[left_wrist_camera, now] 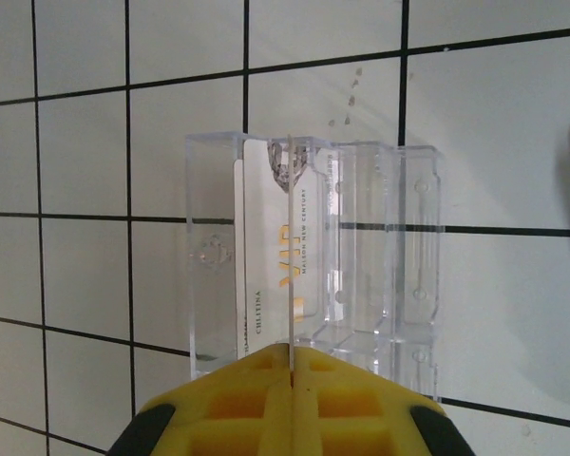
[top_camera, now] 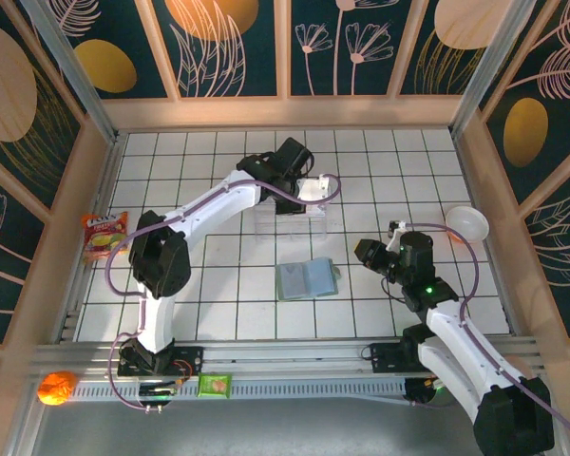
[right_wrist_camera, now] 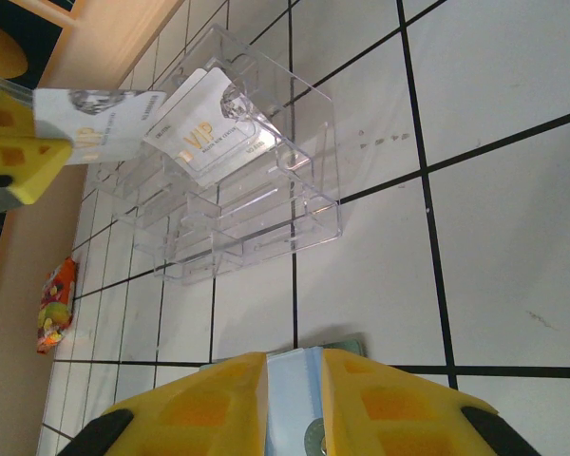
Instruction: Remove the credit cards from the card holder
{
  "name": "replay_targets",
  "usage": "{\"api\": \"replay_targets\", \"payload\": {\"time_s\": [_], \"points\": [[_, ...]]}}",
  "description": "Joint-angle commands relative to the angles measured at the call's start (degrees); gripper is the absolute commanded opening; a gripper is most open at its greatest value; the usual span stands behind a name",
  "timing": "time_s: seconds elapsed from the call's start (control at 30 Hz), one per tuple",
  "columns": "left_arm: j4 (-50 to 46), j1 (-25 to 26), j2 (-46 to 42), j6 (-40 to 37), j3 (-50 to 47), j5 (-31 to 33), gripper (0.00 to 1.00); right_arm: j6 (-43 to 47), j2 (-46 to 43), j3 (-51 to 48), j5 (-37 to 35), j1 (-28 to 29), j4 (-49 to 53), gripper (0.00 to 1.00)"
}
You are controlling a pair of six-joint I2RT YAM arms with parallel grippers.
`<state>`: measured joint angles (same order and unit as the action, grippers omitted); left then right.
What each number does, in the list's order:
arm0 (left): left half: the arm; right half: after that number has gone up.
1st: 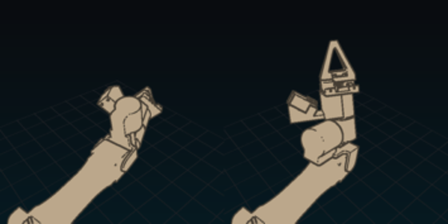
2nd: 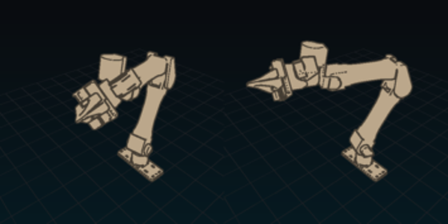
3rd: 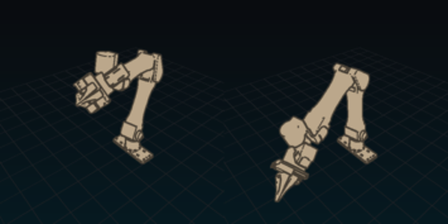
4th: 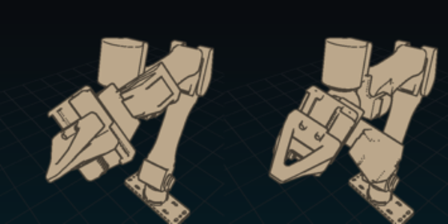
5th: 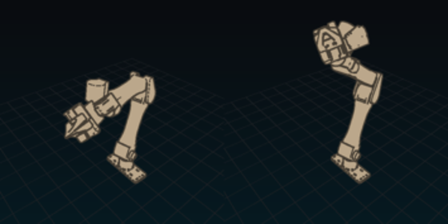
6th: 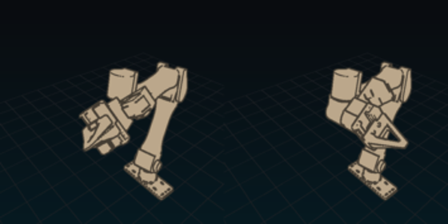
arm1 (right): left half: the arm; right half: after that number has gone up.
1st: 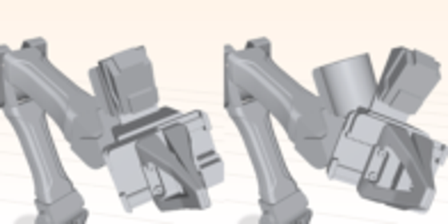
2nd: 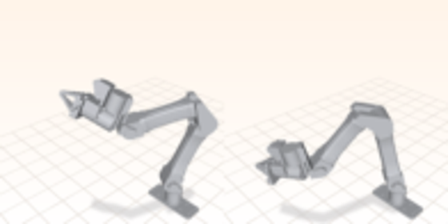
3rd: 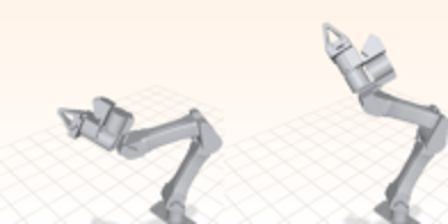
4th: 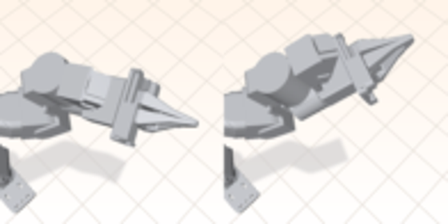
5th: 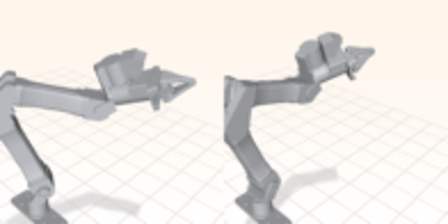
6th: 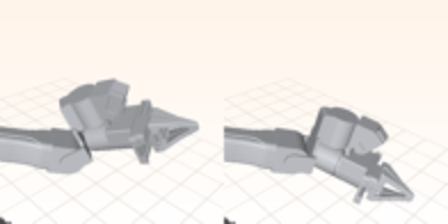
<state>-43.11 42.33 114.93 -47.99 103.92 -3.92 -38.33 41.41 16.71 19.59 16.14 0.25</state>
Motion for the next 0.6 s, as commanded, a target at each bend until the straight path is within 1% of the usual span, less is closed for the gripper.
{"api": "replay_targets", "payload": {"time_s": [0.0, 0.57], "points": [[0.6, -0.2, 1.7, -0.7, 0.9, -0.4, 0.0, -0.6, -0.4, -0.4, -0.6, -0.5, -0.5, 0.23], [4.9, -0.2, 2.8, 0.6, -1.5, 1.9, 0.0, -0.5, 1.0, -0.1, -0.2, -0.7, -1.4, 0.22]]}}
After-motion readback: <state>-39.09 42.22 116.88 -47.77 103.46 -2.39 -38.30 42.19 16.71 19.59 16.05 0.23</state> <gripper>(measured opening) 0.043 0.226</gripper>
